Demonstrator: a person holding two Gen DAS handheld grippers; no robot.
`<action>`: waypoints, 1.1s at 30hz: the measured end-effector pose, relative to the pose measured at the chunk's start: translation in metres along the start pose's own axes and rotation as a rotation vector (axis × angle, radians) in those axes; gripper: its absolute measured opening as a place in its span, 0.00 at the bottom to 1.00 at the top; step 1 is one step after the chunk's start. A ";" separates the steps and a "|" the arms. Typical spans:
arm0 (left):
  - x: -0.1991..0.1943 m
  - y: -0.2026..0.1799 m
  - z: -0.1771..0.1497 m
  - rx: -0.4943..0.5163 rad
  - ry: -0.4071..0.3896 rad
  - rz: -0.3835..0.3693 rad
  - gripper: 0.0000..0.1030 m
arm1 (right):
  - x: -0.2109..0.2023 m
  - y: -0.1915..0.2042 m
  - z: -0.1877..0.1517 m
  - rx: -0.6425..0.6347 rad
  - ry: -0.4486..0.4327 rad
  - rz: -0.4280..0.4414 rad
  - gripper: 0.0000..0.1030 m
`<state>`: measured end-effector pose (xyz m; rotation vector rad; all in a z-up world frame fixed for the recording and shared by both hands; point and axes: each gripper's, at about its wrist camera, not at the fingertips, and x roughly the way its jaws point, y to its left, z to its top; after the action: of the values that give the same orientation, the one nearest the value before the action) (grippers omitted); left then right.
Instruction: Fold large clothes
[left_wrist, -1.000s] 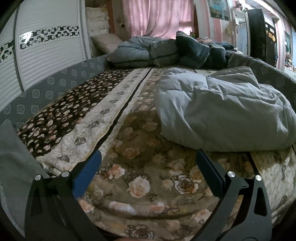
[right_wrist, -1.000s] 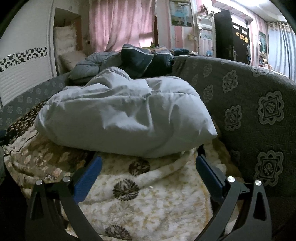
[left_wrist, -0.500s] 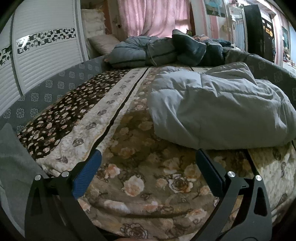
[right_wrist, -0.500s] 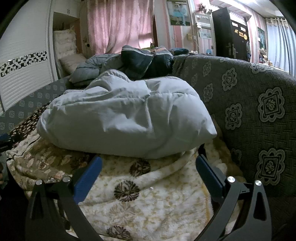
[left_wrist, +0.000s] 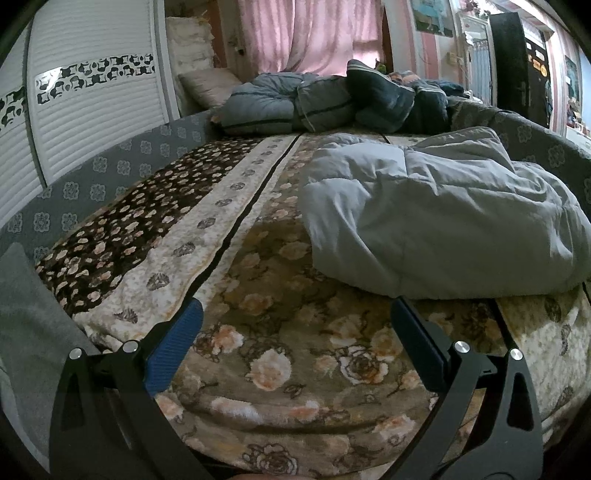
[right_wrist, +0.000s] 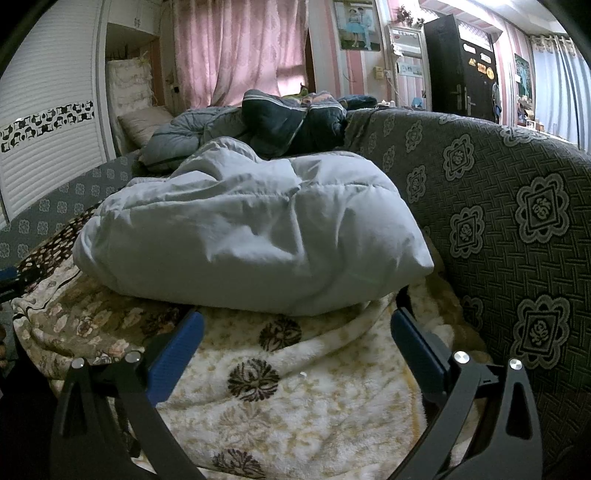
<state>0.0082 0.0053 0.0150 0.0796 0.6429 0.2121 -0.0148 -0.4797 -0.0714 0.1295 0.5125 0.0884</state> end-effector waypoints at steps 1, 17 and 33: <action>0.000 0.000 0.000 0.003 0.001 -0.001 0.97 | 0.000 0.000 0.000 0.000 0.000 0.000 0.98; 0.000 0.001 -0.001 -0.005 0.002 -0.005 0.97 | 0.000 0.000 0.000 0.001 0.000 0.000 0.98; 0.004 0.002 -0.003 -0.015 0.004 -0.013 0.97 | 0.001 -0.001 -0.003 -0.003 0.006 -0.005 0.98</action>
<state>0.0097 0.0078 0.0107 0.0604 0.6453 0.2051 -0.0152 -0.4803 -0.0747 0.1248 0.5182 0.0848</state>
